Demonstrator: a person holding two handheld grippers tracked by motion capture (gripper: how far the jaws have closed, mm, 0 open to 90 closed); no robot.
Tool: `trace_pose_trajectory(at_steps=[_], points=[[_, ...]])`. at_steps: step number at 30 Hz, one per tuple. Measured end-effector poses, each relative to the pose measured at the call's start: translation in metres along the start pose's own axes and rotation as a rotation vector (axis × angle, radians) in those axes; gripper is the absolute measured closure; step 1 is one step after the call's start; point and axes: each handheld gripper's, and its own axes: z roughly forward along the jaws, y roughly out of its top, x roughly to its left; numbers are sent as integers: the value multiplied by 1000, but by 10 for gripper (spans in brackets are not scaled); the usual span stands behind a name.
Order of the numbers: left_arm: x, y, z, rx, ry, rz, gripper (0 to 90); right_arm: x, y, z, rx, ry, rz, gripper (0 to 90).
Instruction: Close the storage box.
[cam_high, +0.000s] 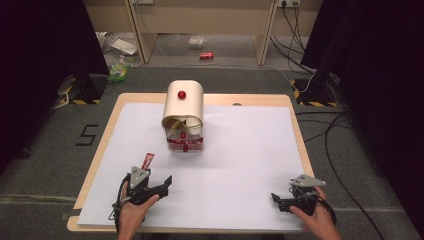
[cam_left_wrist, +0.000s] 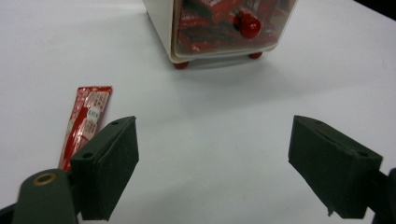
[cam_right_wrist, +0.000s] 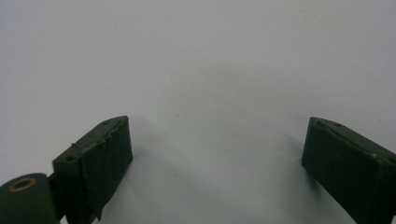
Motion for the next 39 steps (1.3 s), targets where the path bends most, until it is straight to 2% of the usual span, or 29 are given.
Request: trace_pose_trajectory(at_steps=[4, 8, 21, 32, 39], points=[[1, -8, 0, 34, -8, 2, 157, 0, 0, 0, 0, 0, 0, 89], [0, -13, -1, 44, -11, 5, 157, 0, 0, 0, 0, 0, 0, 89], [-13, -23, -11, 81, 4, 80, 157, 0, 0, 0, 0, 0, 0, 89], [-19, -38, -22, 98, -6, 74, 157, 0, 0, 0, -1, 0, -3, 89], [-19, -48, -30, 106, 14, 75, 157, 0, 0, 0, 0, 0, 0, 89]])
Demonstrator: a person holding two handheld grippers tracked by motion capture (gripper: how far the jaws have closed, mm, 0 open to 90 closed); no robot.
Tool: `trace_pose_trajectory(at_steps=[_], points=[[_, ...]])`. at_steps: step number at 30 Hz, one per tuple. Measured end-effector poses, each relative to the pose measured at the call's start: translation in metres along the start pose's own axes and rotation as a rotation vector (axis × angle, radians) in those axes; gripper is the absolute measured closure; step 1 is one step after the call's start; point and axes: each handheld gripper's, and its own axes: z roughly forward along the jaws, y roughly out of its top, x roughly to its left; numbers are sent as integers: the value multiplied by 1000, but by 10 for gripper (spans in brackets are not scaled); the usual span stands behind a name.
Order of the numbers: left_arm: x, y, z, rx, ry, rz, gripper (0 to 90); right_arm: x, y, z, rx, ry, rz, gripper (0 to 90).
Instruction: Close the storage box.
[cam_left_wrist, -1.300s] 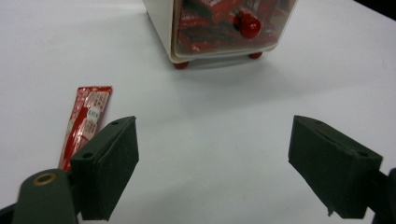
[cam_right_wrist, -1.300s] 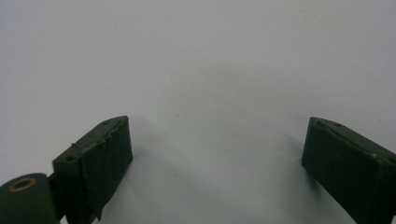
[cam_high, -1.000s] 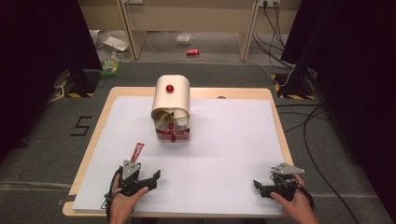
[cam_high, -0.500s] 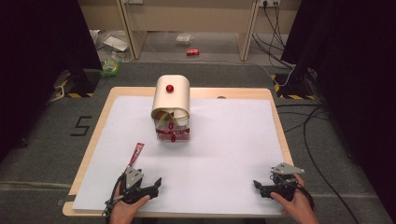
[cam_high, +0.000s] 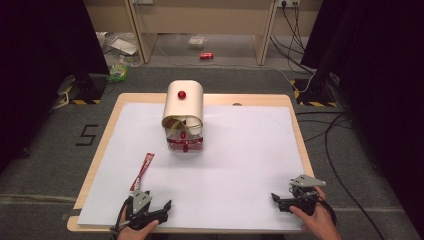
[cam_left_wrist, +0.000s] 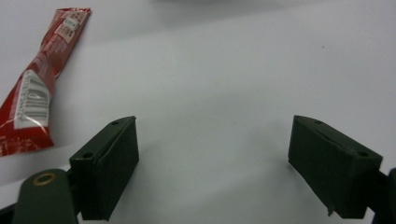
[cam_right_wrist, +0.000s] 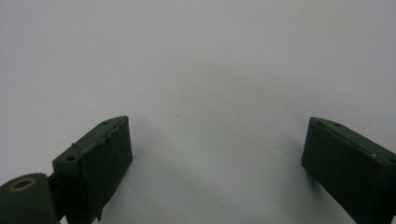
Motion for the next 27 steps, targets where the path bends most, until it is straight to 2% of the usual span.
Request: trace_pose_trajectory(at_steps=[3, 8, 21, 27], points=[[-2, -4, -4, -9, 10, -1, 158, 0, 0, 0, 0, 0, 0, 89], [-6, -7, -5, -12, 35, 24, 156, 0, 0, 0, 0, 0, 0, 89], [-13, -19, -11, -68, 61, 5, 158, 0, 0, 0, 0, 0, -1, 89], [-12, -21, -11, -81, 55, 3, 156, 0, 0, 0, 0, 0, 0, 89]])
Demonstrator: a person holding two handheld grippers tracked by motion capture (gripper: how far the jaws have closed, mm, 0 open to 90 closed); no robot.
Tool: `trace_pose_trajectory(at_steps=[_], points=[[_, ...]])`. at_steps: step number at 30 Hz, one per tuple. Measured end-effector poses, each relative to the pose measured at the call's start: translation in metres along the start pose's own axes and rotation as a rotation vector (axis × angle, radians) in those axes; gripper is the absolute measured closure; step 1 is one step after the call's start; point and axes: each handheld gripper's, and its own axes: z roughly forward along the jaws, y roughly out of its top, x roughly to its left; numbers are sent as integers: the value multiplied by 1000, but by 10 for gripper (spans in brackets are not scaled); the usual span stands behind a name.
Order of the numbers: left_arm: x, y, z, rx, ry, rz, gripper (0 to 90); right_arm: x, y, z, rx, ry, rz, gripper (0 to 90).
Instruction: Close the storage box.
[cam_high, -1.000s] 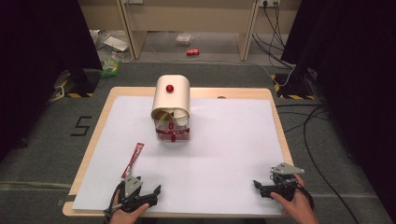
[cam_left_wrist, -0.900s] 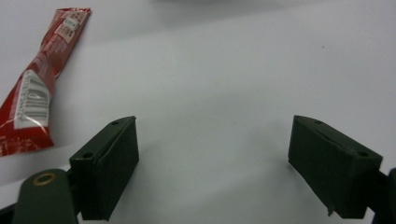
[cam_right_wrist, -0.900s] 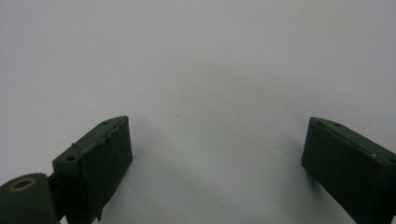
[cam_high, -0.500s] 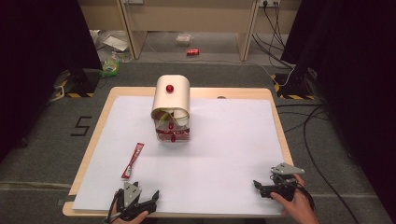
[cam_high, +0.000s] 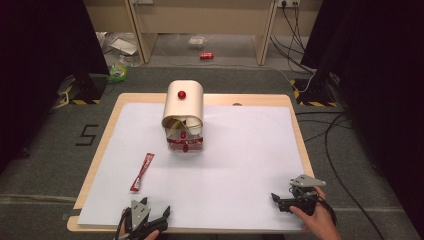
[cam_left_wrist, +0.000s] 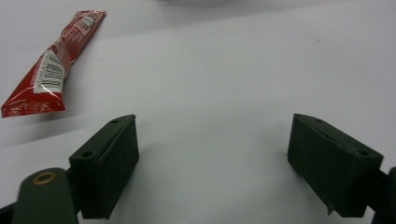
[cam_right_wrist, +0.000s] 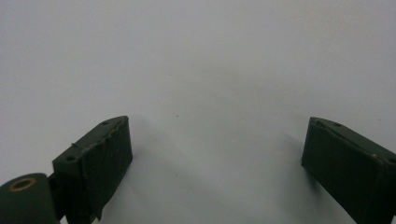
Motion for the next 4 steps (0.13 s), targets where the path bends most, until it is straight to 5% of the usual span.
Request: trace_pose_trajectory(at_steps=[4], points=[[0, 0, 0, -3, -1, -1, 156, 0, 0, 0, 0, 0, 0, 89]])
